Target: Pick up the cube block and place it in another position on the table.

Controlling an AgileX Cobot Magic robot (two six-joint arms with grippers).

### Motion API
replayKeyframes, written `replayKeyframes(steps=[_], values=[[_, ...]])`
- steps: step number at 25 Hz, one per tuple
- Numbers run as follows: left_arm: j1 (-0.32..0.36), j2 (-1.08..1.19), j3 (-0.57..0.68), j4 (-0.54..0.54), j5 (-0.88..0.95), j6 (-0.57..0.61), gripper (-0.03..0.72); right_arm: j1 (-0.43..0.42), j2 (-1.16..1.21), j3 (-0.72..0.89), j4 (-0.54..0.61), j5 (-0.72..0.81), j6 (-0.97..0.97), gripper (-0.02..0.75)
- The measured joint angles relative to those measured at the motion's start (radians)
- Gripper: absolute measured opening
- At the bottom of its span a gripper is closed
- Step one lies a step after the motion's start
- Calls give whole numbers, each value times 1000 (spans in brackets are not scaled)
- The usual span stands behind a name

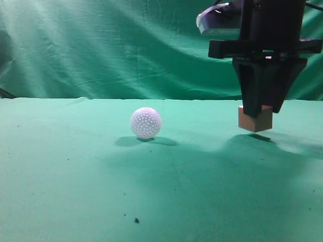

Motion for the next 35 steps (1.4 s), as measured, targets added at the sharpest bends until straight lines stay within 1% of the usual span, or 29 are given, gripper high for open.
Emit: replayKeyframes(steps=[3, 6, 11, 14, 16, 19, 23, 26, 30, 31, 34, 35], values=[[0, 0, 0, 0, 0, 0, 262, -11, 0, -99, -52, 27, 38, 214], [0, 0, 0, 0, 0, 0, 262, -63, 6, -195, -49, 36, 62, 214], [0, 0, 0, 0, 0, 0, 262, -184, 113, -349, 25, 109, 55, 214], [0, 0, 0, 0, 0, 0, 262, -217, 208, -407, 73, 134, 19, 214], [0, 0, 0, 0, 0, 0, 262, -219, 253, -429, 99, 132, -9, 214], [0, 0, 0, 0, 0, 0, 262, -219, 294, -445, 132, 91, -30, 214], [0, 0, 0, 0, 0, 0, 262, -219, 316, -451, 134, 49, -34, 214], [0, 0, 0, 0, 0, 0, 262, -219, 321, -455, 134, 48, -34, 214], [0, 0, 0, 0, 0, 0, 262, -219, 321, -468, 134, 82, -36, 400], [0, 0, 0, 0, 0, 0, 262, -219, 321, -478, 134, 107, -36, 433], [0, 0, 0, 0, 0, 0, 262, -219, 310, -518, 135, 180, -36, 429], [0, 0, 0, 0, 0, 0, 262, -219, 291, -523, 136, 199, -36, 340]])
